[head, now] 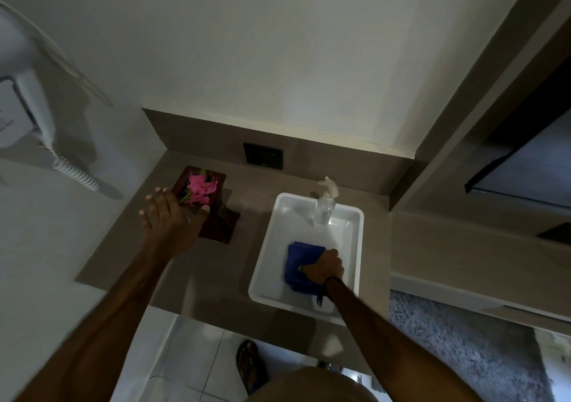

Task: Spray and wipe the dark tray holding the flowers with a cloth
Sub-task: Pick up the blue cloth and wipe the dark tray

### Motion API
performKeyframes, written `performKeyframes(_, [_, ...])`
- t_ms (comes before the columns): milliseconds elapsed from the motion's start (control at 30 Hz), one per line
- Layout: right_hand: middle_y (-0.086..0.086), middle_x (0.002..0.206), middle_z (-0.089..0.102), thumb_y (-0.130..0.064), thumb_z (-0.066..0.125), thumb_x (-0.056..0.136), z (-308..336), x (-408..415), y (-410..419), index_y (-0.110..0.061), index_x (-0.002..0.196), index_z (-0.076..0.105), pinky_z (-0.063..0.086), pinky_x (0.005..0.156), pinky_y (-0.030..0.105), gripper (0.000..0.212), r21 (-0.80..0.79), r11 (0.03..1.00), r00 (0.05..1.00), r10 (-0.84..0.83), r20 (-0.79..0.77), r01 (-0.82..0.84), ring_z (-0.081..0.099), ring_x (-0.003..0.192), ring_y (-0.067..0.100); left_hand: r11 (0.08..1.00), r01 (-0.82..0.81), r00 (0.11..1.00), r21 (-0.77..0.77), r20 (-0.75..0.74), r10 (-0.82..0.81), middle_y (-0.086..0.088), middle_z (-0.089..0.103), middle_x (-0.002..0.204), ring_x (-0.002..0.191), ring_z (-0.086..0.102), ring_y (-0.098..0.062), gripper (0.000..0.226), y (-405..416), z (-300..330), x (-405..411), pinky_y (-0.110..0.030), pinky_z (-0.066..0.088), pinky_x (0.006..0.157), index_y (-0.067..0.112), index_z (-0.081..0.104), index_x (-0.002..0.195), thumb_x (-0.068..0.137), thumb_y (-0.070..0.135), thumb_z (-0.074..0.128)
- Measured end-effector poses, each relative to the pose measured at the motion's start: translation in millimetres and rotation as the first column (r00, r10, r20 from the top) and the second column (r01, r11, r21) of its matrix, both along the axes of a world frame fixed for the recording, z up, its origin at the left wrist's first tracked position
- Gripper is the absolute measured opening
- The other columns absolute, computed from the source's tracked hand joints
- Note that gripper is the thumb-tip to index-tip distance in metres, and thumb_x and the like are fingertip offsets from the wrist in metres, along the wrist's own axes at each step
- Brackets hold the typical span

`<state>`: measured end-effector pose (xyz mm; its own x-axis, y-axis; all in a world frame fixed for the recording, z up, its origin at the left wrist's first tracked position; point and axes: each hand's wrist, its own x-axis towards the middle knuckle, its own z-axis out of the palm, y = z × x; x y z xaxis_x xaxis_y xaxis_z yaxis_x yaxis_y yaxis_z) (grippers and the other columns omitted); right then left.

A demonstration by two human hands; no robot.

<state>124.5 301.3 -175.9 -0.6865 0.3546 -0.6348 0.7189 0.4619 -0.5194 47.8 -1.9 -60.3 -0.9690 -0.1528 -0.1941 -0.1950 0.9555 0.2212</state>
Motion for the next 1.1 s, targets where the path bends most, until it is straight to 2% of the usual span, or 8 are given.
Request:
performKeyframes(200, [0.009, 0.113, 0.067, -0.028, 0.086, 0.060, 26.5, -11.9, -6.1, -0.010, 0.116, 0.058, 0.058, 0.071, 0.036, 0.065, -0.457, 0.839, 0.943, -0.334, 0.000, 0.297, 0.064, 0.094, 0.025, 1.000, -0.018, 1.000, 0.003, -0.005, 0.018, -0.025, -0.003, 0.167, 0.155, -0.005, -0.041, 0.111, -1.8, -1.7, -1.7, -0.058, -0.003, 0.122, -0.002, 0.002, 0.156, 0.077, 0.073, 0.025])
performKeyframes(333, [0.008, 0.106, 0.069, -0.026, 0.075, 0.076, 58.8, -42.4, -37.8, -0.019, 0.093, 0.059, 0.054, 0.091, 0.043, 0.025, -0.622, 0.756, 0.938, -0.333, -0.095, 0.205, 0.064, 0.094, 0.023, 0.990, -0.088, 0.996, 0.109, -0.007, 0.090, -0.019, -0.004, 0.168, 0.156, -0.006, -0.036, 0.104, 3.2, 5.1, -2.3, -0.055, -0.002, 0.124, 0.004, 0.004, 0.157, 0.083, 0.065, 0.041])
performKeyframes(467, [0.029, 0.111, 0.065, -0.027, 0.061, 0.090, 90.5, -79.0, -87.4, -0.009, 0.096, 0.064, 0.052, 0.095, 0.051, 0.019, -0.622, 0.778, 0.953, -0.252, -0.170, 0.094, 0.061, 0.109, 0.045, 0.998, -0.053, 0.998, 0.037, -0.021, 0.054, -0.021, -0.001, 0.168, 0.156, -0.005, -0.036, 0.107, 2.0, 5.2, -3.8, -0.054, -0.003, 0.124, 0.001, 0.005, 0.157, 0.080, 0.068, 0.037])
performKeyframes(567, [0.022, 0.116, 0.064, -0.026, 0.059, 0.092, 106.3, -95.6, -118.1, -0.012, 0.103, 0.060, 0.051, 0.086, 0.042, 0.018, -0.562, 0.827, 0.954, -0.178, -0.242, 0.012, 0.062, 0.104, 0.036, 0.997, -0.065, 0.998, 0.032, 0.026, 0.064, -0.019, -0.004, 0.168, 0.156, -0.007, -0.033, 0.103, 3.4, 7.7, -3.6, -0.051, -0.007, 0.124, 0.002, 0.000, 0.157, 0.087, 0.068, 0.036])
performKeyframes(667, [0.011, 0.122, 0.063, -0.013, 0.056, 0.092, 111.1, -93.1, -141.5, -0.010, 0.130, 0.054, 0.051, 0.097, 0.045, 0.038, -0.658, 0.745, 0.943, -0.134, -0.305, -0.107, 0.061, 0.110, 0.030, 0.998, -0.054, 0.997, 0.043, 0.052, 0.052, -0.016, -0.010, 0.168, 0.156, -0.011, -0.029, 0.098, 6.2, 11.7, -3.5, -0.049, -0.010, 0.125, 0.004, -0.005, 0.157, 0.091, 0.065, 0.035])
performKeyframes(800, [0.015, 0.122, 0.063, -0.004, 0.051, 0.092, 92.6, -80.6, -160.2, -0.007, 0.126, 0.054, 0.051, 0.091, 0.034, 0.034, -0.538, 0.809, 0.914, -0.003, -0.407, -0.236, 0.061, 0.109, 0.031, 0.996, -0.050, 0.999, 0.077, 0.025, 0.048, -0.017, 0.000, 0.168, 0.157, -0.005, -0.030, 0.098, 4.0, 10.0, -5.4, -0.049, -0.007, 0.125, 0.004, 0.001, 0.157, 0.091, 0.063, 0.041])
performKeyframes(933, [0.020, 0.110, 0.064, 0.001, 0.048, 0.090, 63.0, -85.2, -174.7, -0.005, 0.124, 0.052, 0.056, 0.082, 0.040, 0.035, -0.396, 0.852, 0.898, 0.171, -0.405, -0.341, 0.062, 0.093, 0.034, 0.996, -0.039, 0.999, 0.079, 0.008, 0.038, -0.016, 0.000, 0.169, 0.157, -0.008, -0.029, 0.099, 0.4, 8.7, -2.8, -0.048, -0.008, 0.125, 0.005, 0.000, 0.157, 0.089, 0.068, 0.036])
performKeyframes(1100, [0.020, 0.109, 0.063, 0.006, 0.046, 0.087, 42.3, -102.5, -171.2, -0.005, 0.130, 0.046, 0.046, 0.063, 0.027, 0.044, -0.315, 0.887, 0.916, 0.233, -0.327, -0.338, 0.052, 0.071, 0.016, 0.997, -0.040, 0.999, 0.060, 0.036, 0.038, -0.014, -0.008, 0.169, 0.156, -0.015, -0.028, 0.098, 2.8, 13.9, -1.2, -0.047, -0.011, 0.125, 0.007, -0.005, 0.157, 0.090, 0.068, 0.032])
